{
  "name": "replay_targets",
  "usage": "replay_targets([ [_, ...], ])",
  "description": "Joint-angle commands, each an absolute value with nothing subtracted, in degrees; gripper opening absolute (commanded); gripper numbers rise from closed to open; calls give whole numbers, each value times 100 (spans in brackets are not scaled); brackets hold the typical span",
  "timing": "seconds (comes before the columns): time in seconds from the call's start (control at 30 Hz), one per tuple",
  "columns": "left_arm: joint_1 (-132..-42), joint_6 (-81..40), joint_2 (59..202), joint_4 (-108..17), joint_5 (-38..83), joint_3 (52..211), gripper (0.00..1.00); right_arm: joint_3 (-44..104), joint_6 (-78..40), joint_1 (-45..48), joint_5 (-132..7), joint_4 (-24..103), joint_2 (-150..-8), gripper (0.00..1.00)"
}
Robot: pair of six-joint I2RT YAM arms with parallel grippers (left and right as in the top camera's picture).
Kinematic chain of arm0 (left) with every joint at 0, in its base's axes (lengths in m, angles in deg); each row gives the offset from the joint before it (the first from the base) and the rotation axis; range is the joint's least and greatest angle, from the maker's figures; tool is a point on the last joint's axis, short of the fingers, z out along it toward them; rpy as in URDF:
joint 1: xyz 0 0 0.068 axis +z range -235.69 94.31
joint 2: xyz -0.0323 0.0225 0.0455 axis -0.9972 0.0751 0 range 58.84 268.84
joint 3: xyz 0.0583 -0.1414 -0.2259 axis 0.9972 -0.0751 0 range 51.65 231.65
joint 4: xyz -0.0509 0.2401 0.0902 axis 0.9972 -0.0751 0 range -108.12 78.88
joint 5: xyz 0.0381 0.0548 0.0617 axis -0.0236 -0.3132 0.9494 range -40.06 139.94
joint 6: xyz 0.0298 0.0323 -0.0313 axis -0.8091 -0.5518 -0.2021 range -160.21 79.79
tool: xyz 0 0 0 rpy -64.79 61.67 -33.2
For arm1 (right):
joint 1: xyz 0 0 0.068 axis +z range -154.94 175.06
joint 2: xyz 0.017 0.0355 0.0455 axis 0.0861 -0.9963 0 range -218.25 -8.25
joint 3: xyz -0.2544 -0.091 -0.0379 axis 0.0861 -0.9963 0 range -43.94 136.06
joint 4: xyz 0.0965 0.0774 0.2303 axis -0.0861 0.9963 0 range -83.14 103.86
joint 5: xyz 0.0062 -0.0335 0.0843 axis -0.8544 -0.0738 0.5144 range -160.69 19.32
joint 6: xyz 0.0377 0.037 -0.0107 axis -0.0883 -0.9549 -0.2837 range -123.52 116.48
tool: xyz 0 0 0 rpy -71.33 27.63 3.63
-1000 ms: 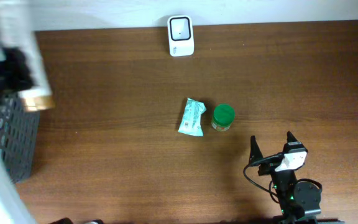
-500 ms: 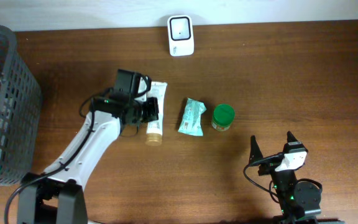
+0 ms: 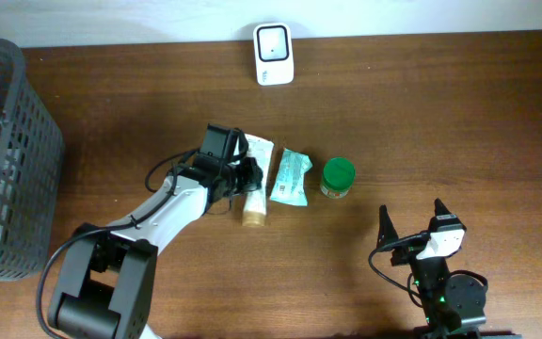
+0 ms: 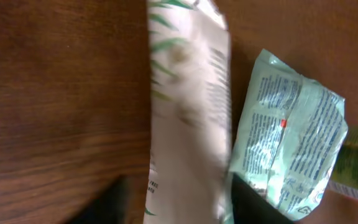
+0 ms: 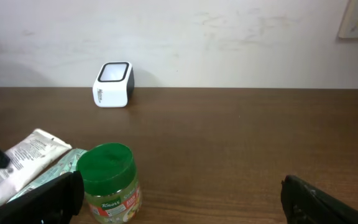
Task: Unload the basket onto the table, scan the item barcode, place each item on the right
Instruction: 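Lay the Pantene tube left of the wipes packet and release, then reach the left gripper into the basket and grasp the green 3M gloves pack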
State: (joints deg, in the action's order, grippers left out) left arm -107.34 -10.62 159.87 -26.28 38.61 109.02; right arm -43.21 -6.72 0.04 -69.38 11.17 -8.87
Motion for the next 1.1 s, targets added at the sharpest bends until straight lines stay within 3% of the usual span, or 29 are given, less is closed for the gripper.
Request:
replay_targets([
  [0.0, -10688, -1602, 15716, -2750, 3905, 11101, 66, -4362, -700, 14, -6989, 1122, -846, 99],
  [0.27, -9482, -2977, 13983, -4103, 4034, 12744, 68, -4362, -700, 14, -6989, 1124, -850, 98],
  [0.47, -7281, -3801, 13823, -5543, 4248, 15238, 73, -4362, -700, 14, -6989, 1122, -850, 98],
  [0.63, -5502, -3858, 13948, -5760, 4829, 15592, 77, -4362, -700, 14, -6989, 1124, -850, 98],
  [0.7, -5264, -3858, 14227, -5858, 5870, 15590, 89, -4362, -700, 14, -6989, 1124, -850, 98],
  [0.77, -5148, -3858, 14606, -5937, 6418, 15588, 93, -4362, -700, 14, -6989, 1122, -850, 98],
  [0.93, -4920, -3856, 15661, -6040, 6482, 15579, 95, -4362, -700, 14, -6989, 1124, -850, 98],
  [1.07, -4505, -4286, 16149, -6055, 6477, 15502, 90, -4362, -700, 14, -6989, 1124, -850, 98],
])
